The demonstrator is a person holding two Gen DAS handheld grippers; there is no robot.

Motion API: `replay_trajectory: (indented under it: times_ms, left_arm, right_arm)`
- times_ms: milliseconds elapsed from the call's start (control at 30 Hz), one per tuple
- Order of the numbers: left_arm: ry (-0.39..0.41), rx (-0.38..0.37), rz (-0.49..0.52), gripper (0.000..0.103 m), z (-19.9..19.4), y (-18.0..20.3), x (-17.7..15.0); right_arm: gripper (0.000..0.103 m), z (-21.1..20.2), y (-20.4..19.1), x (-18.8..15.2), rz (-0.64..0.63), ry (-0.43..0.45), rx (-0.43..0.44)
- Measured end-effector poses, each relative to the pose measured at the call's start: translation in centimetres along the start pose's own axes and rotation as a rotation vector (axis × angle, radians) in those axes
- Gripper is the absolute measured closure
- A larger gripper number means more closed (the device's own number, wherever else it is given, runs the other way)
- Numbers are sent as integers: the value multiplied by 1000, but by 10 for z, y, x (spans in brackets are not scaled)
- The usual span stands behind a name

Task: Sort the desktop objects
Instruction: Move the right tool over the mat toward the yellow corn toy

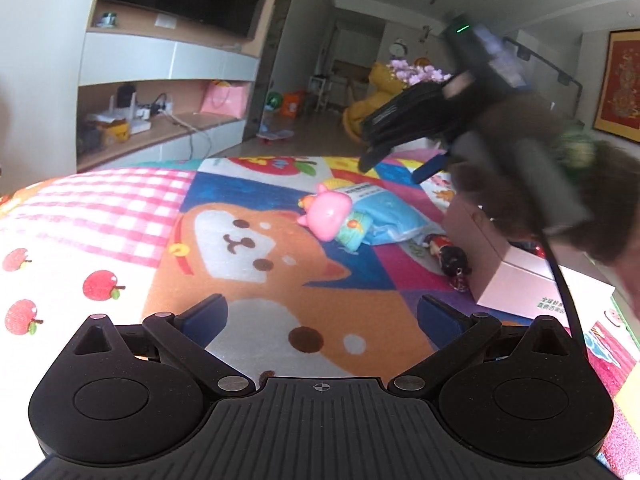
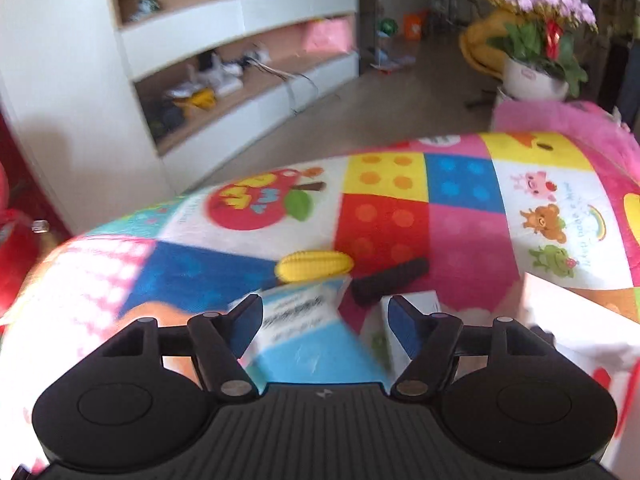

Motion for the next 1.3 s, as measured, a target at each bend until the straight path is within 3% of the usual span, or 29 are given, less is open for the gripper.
replay_trajectory:
  times_ms: [67, 167, 300, 367, 433, 467, 600, 667, 733, 900, 1033, 1133, 1300]
  left_arm:
    - [-6, -10, -17, 0, 2, -1, 0]
    - [-16, -26, -52, 0, 4, -6, -1]
    - [-12, -37, -54, 0, 3, -5, -1]
    - [-11, -40, -60, 0, 3, -6, -1]
    - [-12, -45, -67, 0, 4, -6, -1]
    - [-11, -47, -67, 0, 3, -6, -1]
    - [-8, -53, -61, 0, 2, -4, -1]
    - [-8, -61, -57, 0, 2, -4, -1]
    - [-8, -68, -48, 0, 1, -2, -1]
    - [-10, -89, 11, 0, -2, 10, -3]
    - [-12, -94, 20, 0, 0, 12, -4]
    - [-20, -97, 6, 0, 2, 10, -4]
    - [-25, -98, 0, 0, 3, 9, -4]
  right_arm:
    - [35, 16, 8, 10, 35, -6, -29]
    - [51, 31, 24, 23, 103, -43, -41]
    - [48, 52, 61, 36, 333, -87, -27]
    - [50, 69, 74, 36, 442, -148, 21]
    - [66, 80, 78, 34, 484, -187, 55]
    - [76, 81, 76, 33, 471, -189, 49]
    - [85, 72, 50, 17, 308, -224, 74]
    - [85, 60, 34, -1, 203, -243, 72]
    - [85, 44, 16, -23, 121, -278, 125]
    - [85, 3, -24, -87, -52, -433, 236]
    - [78, -46, -15, -83, -93, -293, 204]
    - [69, -68, 8, -75, -112, -146, 81]
    - [69, -45, 27, -86, -66, -243, 21]
Point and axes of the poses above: each gripper's, at about its wrist camera, not at the fingertips, and z roughly the way its jaws point, y to its right, x to its top, the point moved 10 cm from there along z, roughly the way its jaws point, and after that the axes turned 14 degrees about -y, right-handed, at the moved point
